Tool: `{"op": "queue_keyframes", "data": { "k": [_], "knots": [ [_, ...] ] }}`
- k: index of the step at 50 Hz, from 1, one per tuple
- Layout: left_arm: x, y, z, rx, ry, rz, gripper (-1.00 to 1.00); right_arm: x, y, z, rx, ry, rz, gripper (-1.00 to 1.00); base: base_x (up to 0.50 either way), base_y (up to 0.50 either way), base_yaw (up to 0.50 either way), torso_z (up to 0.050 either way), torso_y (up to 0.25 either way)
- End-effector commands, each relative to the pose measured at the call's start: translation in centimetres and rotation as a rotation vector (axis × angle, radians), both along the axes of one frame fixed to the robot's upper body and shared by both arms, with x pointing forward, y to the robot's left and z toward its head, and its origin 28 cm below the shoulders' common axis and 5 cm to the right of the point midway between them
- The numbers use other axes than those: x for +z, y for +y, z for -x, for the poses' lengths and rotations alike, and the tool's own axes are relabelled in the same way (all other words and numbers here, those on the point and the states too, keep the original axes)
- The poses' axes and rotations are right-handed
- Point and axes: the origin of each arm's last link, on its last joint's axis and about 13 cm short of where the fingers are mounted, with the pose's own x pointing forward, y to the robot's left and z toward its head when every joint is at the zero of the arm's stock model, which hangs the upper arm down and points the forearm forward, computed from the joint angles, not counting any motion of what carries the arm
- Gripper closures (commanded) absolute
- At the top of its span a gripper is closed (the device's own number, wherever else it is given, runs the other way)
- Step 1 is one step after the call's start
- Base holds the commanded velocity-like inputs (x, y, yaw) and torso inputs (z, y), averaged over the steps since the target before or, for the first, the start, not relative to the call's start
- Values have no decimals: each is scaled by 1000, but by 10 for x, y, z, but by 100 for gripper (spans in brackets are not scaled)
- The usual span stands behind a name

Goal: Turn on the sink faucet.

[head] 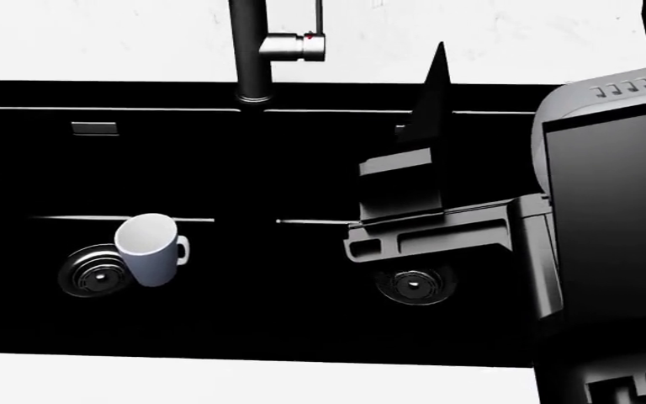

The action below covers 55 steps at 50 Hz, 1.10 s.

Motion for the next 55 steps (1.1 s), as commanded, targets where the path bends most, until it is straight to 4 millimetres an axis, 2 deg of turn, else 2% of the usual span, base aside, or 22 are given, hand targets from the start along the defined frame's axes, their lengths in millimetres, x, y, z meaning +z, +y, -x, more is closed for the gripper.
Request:
{"op": "queue_keyframes", "data": {
  "k": [1,3,17,38,45,55],
  "knots": [
    [1,-1,-1,7,7,-15,-100,2,-2,-2,1,0,-14,-100,414,293,0,50,0],
    [2,-5,-6,0,15,-27,-100,-5,-7,-6,-1,24,-45,-100,424,297,0,50,0],
    [-3,-8,-11,11,27,-63,-100,-8,-9,-9,-2,30,-64,-100,433,286,0,50,0],
    [-6,-11,-14,-4,43,-53,-100,-13,-10,-11,-5,44,-67,-100,440,153,0,50,0],
    [-12,-14,-16,-5,81,-66,-100,-25,-11,-28,47,153,-122,-100,321,111,0,27,0],
    [-14,-15,-19,-12,103,-63,-100,-26,-7,-55,85,226,-135,-100,0,0,0,0,0]
  ]
}}
